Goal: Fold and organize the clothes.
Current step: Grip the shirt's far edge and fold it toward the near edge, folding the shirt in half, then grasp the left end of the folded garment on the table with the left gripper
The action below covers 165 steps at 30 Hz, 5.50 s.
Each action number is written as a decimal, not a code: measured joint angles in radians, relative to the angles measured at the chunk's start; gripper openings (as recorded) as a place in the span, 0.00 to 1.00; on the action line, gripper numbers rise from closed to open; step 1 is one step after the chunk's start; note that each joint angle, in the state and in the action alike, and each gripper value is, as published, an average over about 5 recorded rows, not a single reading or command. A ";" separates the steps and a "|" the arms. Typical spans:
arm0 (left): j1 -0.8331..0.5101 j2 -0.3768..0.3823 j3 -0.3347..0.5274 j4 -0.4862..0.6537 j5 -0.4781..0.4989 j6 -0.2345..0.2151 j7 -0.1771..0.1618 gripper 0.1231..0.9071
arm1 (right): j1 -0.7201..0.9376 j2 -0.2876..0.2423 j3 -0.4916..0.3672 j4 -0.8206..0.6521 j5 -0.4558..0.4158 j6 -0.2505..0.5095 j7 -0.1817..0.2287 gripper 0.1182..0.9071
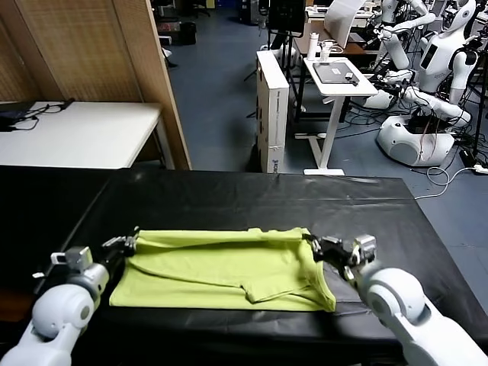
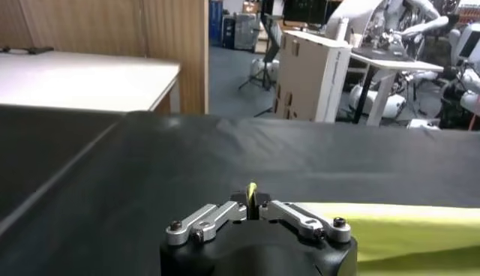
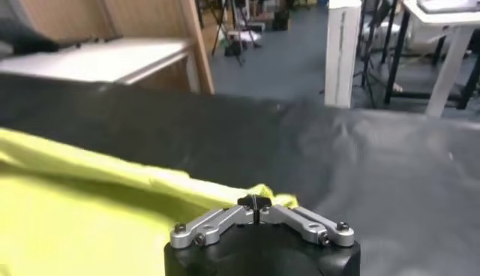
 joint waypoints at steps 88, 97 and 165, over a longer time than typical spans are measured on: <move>-0.052 -0.099 0.007 0.044 0.085 0.059 -0.052 1.00 | 0.098 0.195 0.003 -0.156 -0.046 0.032 0.059 1.00; -0.044 -0.103 0.006 0.064 0.084 0.064 -0.054 1.00 | 0.097 0.201 0.002 -0.167 -0.051 0.031 0.056 0.98; 0.205 0.044 -0.300 -0.018 -0.406 0.249 0.160 1.00 | -0.191 0.130 0.260 0.044 -0.132 0.337 -0.107 1.00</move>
